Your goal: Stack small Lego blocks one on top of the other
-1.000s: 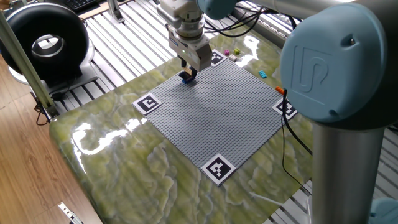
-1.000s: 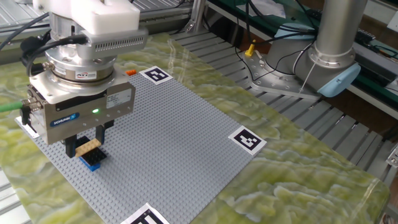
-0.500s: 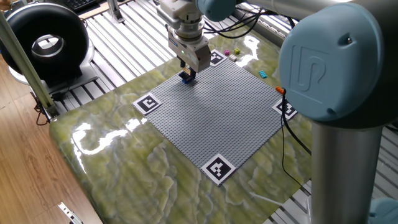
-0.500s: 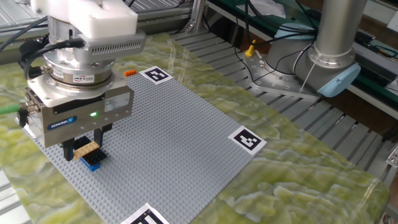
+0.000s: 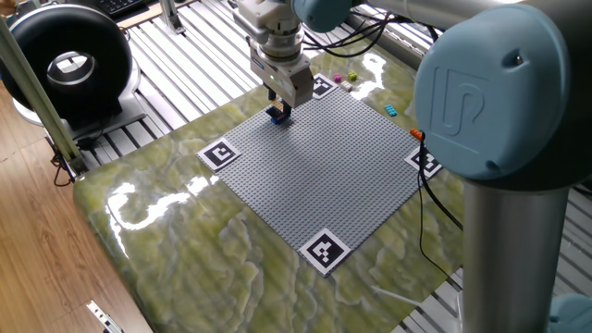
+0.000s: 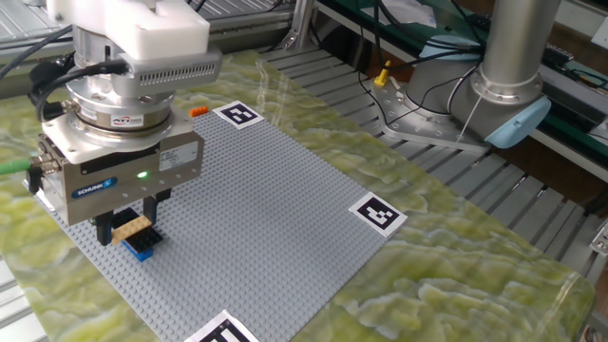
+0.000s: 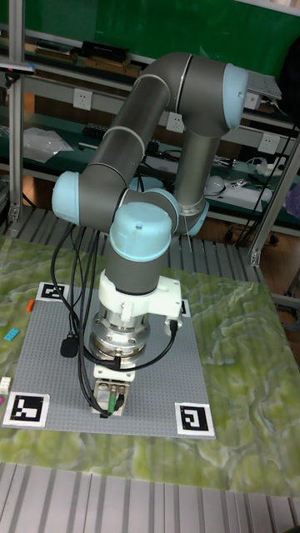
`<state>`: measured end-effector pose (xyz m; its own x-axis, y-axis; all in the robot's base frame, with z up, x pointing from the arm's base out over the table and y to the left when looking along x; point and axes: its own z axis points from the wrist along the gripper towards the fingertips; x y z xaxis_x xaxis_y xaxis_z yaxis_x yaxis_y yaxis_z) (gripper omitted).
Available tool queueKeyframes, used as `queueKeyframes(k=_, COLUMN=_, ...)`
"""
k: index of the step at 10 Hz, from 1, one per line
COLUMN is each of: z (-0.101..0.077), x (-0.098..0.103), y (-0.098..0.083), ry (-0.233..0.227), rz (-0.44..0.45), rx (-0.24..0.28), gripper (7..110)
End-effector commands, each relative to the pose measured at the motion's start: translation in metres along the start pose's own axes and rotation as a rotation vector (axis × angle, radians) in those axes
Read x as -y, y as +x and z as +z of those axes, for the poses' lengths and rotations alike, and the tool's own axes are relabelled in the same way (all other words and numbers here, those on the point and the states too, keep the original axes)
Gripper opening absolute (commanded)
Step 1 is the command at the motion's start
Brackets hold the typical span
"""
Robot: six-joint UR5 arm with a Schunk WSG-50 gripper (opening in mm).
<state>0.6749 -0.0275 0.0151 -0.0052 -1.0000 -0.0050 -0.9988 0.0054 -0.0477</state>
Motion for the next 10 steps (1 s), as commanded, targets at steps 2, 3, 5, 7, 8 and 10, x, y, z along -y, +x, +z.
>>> queueKeyframes(k=2, z=0.0001, x=0.0025, y=-0.0019, ry=0.005, rz=0.008, rx=0.009, gripper=7)
queueKeyframes(k=3, z=0.0015, x=0.0028, y=-0.0031, ry=0.005, rz=0.010, rx=0.012, gripper=7)
queueKeyframes(k=5, z=0.0024, x=0.0033, y=-0.0032, ry=0.009, rz=0.015, rx=0.010, gripper=7)
queueKeyframes(k=7, z=0.0028, x=0.0023, y=-0.0025, ry=0.009, rz=0.013, rx=0.014, gripper=7)
queueKeyframes(k=8, z=0.0034, x=0.0007, y=-0.0015, ry=0.009, rz=0.012, rx=0.018, gripper=7)
queueKeyframes(k=10, z=0.0048, x=-0.0005, y=0.0002, ry=0.009, rz=0.007, rx=0.021, gripper=7)
